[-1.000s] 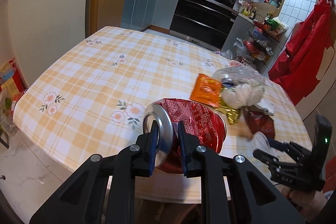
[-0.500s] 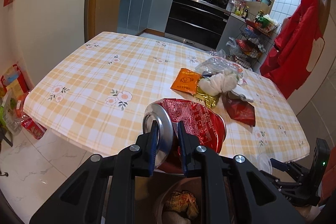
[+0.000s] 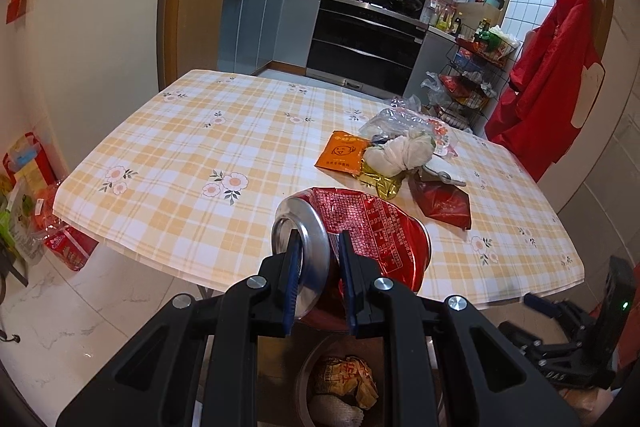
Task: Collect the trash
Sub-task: 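Drop the clear plastic lid into the bin by opening the right tool, then lower the red soda can into the bin and open the left tool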
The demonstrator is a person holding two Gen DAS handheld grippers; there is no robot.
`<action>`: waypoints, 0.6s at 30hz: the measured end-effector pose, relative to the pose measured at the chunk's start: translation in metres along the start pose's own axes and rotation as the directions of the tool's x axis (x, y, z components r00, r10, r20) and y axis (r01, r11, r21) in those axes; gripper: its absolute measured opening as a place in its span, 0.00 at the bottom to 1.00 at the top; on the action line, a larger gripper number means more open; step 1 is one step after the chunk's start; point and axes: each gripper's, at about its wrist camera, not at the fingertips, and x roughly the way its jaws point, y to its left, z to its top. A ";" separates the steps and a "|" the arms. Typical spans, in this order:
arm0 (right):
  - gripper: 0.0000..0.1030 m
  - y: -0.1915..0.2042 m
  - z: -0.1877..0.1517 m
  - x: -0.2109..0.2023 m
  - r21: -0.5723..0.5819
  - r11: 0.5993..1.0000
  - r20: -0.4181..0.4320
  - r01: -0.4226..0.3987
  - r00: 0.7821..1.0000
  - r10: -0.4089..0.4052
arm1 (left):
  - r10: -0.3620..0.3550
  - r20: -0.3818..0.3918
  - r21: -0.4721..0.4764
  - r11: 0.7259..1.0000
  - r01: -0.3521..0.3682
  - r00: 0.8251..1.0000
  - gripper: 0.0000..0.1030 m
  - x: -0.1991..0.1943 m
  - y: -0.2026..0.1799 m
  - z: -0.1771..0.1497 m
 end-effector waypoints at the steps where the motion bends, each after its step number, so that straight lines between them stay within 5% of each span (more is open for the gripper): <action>1: 0.90 -0.002 0.002 -0.004 0.007 1.000 0.014 0.005 1.000 -0.005 | -0.002 0.001 0.000 1.000 0.002 1.000 0.18 -0.001 0.000 0.000; 18: 0.94 -0.060 0.031 -0.075 0.136 0.986 0.212 0.098 0.969 -0.126 | -0.069 -0.024 0.060 0.996 0.071 0.997 0.18 -0.008 -0.040 -0.020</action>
